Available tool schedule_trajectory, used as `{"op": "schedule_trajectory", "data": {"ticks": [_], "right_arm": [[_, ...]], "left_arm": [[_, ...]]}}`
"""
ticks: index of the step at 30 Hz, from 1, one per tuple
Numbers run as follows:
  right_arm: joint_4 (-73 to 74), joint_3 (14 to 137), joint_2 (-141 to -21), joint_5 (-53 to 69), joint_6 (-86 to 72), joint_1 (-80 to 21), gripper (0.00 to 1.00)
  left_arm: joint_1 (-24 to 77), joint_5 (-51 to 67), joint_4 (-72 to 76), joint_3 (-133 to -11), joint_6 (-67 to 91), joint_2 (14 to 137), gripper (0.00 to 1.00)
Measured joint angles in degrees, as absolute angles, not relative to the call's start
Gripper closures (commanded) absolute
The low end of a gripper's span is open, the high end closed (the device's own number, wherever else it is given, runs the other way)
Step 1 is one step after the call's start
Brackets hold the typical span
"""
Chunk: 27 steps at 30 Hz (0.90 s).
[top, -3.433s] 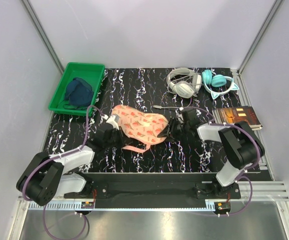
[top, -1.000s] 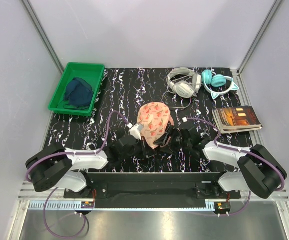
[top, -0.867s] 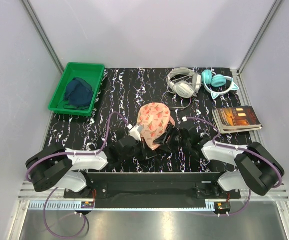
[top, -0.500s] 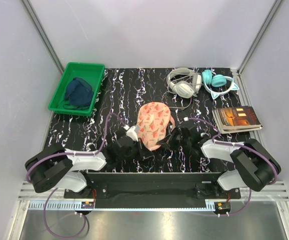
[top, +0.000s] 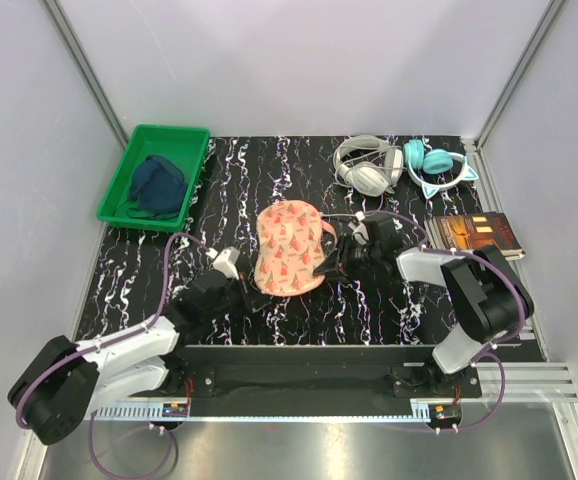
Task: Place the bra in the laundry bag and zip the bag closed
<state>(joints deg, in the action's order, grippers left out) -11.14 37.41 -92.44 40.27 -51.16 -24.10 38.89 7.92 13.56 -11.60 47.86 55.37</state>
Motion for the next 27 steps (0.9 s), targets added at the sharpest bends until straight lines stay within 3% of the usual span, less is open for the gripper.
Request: {"op": "schedule_trajectory", "data": {"ticks": [3,5,8,13,16,19,23,24,25,27], "right_arm": [[-8.8,40.6,-94.2,39.7,-50.6,-23.9,0.15],[-8.8,39.4,-92.9,38.3,-52.2,-24.0,0.07],[-8.9,33.6,-87.2,35.0,-56.1,-24.8,0.0],[-8.8,25.3,-76.8,30.7,-62.0,-29.4,0.02],[-12.0,22.9,-75.2,29.1,-65.2,-31.2,0.11],[-15.4,21.4,-75.6,27.3,-67.4,-31.2,0.56],[-19.1,21.3,-77.7,25.6,-70.2,-31.4,0.73],[-19.6,21.3,-78.2,25.2,-70.8,-31.4,0.94],[-20.2,21.3,-78.6,24.9,-71.1,-31.4,1.0],[-21.3,21.2,-79.1,24.6,-71.9,-31.4,1.0]], "left_arm": [[40.0,8.8,14.8,-11.6,48.6,58.0,1.0],[41.6,8.8,16.1,-11.8,49.6,60.5,1.0],[44.2,8.8,17.6,-13.6,50.7,64.4,1.0],[48.6,8.7,21.6,-19.7,51.9,72.2,1.0],[51.0,8.7,24.3,-22.5,52.7,76.0,1.0],[52.9,8.7,25.9,-23.3,53.5,77.8,1.0],[53.9,8.6,26.2,-23.4,53.9,78.4,1.0],[54.0,8.5,26.2,-23.4,53.9,78.4,1.0],[54.0,8.4,26.2,-23.4,53.8,78.4,1.0],[53.6,8.3,25.7,-23.4,53.6,78.4,1.0]]}}
